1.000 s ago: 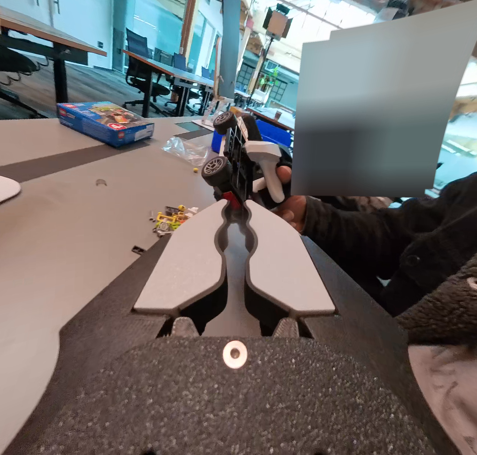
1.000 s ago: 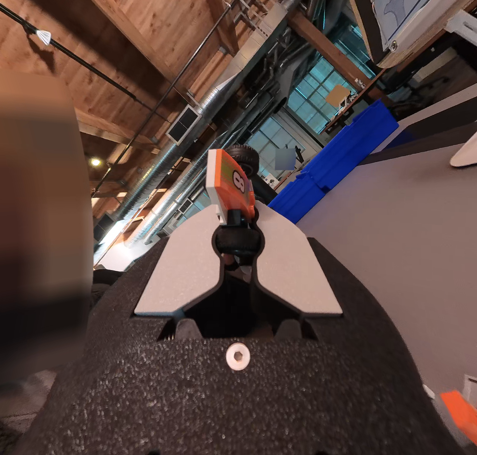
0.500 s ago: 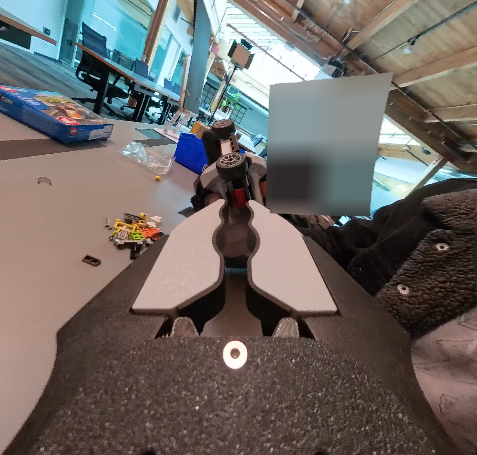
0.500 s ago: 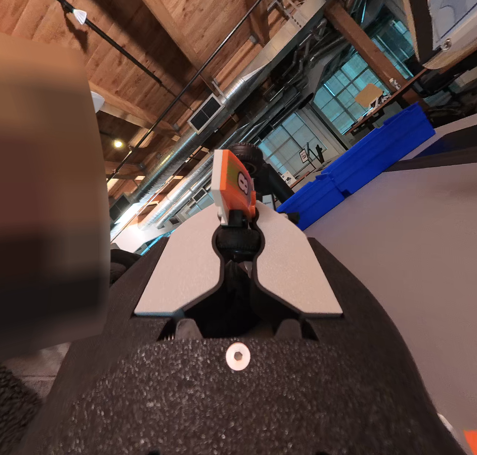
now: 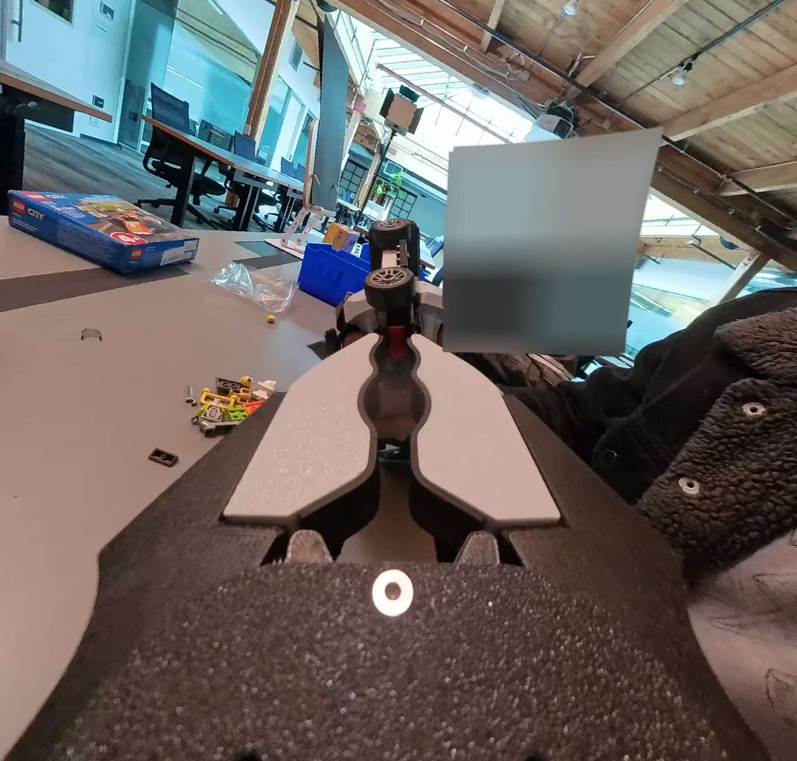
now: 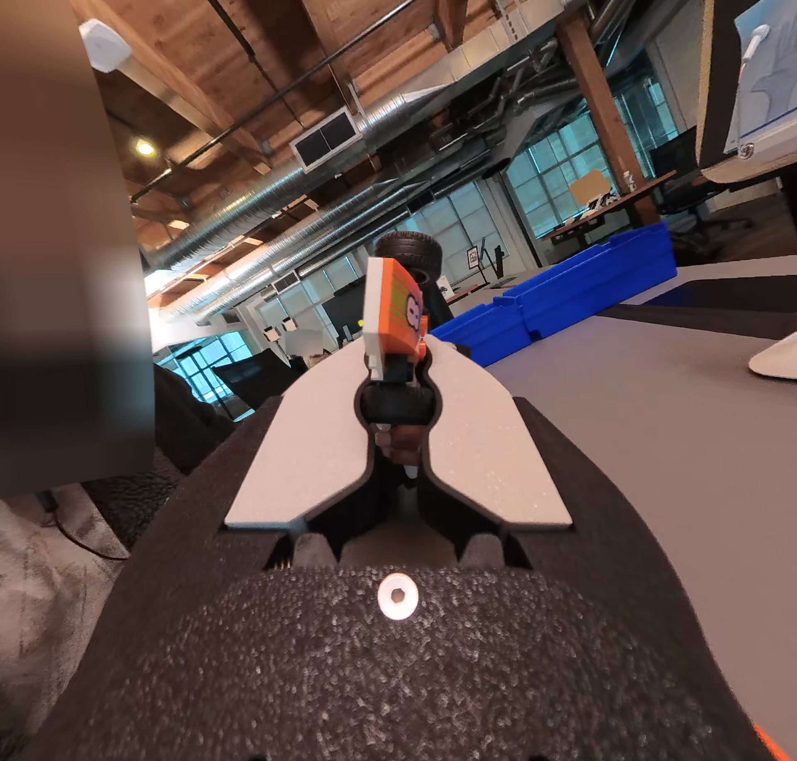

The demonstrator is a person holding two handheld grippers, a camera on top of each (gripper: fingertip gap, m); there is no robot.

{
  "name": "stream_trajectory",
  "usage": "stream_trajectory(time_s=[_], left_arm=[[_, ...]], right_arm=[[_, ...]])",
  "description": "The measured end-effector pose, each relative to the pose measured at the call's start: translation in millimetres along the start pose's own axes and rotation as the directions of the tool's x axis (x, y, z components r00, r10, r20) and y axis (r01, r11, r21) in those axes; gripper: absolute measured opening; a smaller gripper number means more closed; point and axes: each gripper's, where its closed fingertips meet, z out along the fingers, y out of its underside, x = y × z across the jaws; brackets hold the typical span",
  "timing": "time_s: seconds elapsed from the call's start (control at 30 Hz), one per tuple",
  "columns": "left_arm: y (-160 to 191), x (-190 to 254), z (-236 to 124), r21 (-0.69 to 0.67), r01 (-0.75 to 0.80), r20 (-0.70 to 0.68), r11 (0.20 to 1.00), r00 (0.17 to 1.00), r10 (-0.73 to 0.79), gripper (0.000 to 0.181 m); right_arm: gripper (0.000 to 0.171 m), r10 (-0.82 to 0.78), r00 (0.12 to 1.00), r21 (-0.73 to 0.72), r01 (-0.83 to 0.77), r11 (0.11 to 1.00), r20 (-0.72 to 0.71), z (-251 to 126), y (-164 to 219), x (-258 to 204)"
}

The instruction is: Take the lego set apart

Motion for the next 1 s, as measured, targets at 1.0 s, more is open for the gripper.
stream_trajectory(time_s=[1.0], left_arm=[[-4,18,13,-0.029,-0.295,0.129,0.955,0.946,0.296,0.012]], right_arm=[[0.015,0.162,0.966,0.134,-0.191,0.972,0.203,-9,-16,-15]])
